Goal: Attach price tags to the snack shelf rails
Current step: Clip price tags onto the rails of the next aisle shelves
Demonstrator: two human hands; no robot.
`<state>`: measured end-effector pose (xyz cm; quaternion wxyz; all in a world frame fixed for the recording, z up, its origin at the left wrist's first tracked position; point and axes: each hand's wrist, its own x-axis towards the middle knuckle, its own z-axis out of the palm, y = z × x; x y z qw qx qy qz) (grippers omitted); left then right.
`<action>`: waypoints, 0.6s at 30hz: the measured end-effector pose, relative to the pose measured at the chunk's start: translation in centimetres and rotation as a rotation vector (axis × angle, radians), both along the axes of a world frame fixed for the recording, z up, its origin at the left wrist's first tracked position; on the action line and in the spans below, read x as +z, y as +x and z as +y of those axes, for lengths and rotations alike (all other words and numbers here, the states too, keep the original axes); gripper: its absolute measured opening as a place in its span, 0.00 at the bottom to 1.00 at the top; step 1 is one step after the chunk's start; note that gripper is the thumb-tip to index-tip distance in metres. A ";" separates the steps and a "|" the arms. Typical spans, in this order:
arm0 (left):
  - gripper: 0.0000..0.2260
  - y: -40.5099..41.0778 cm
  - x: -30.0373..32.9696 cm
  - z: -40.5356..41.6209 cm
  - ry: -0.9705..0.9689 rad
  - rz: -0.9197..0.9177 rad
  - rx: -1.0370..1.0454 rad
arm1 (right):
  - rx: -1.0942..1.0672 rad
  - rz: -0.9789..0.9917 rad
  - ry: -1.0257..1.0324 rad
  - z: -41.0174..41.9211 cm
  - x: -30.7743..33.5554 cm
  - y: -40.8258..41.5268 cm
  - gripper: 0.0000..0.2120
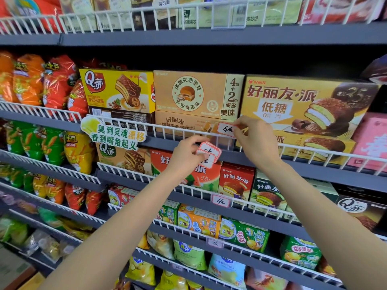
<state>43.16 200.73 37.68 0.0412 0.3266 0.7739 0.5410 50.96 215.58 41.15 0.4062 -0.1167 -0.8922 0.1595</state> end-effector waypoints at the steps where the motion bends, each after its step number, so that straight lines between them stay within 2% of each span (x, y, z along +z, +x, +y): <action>1: 0.19 -0.1 0.0 -0.1 -0.021 0.009 -0.008 | 0.000 -0.010 0.006 -0.1 0.0 -0.1 0.07; 6: 0.19 -0.4 -0.1 -0.3 -0.083 0.044 -0.032 | -0.052 -0.072 0.107 -0.5 -0.5 -0.5 0.09; 10: 0.20 -0.6 0.0 -0.5 -0.103 0.044 -0.046 | -0.128 -0.109 0.306 -0.5 -1.1 -0.7 0.11; 14: 0.20 -0.7 0.1 -0.5 -0.109 0.049 -0.052 | -0.149 -0.062 0.508 -1.3 -1.2 -0.2 0.22; 18: 0.21 -0.9 0.1 -0.4 -0.123 0.078 -0.046 | -0.150 -0.048 0.555 -1.4 -2.0 -0.2 0.20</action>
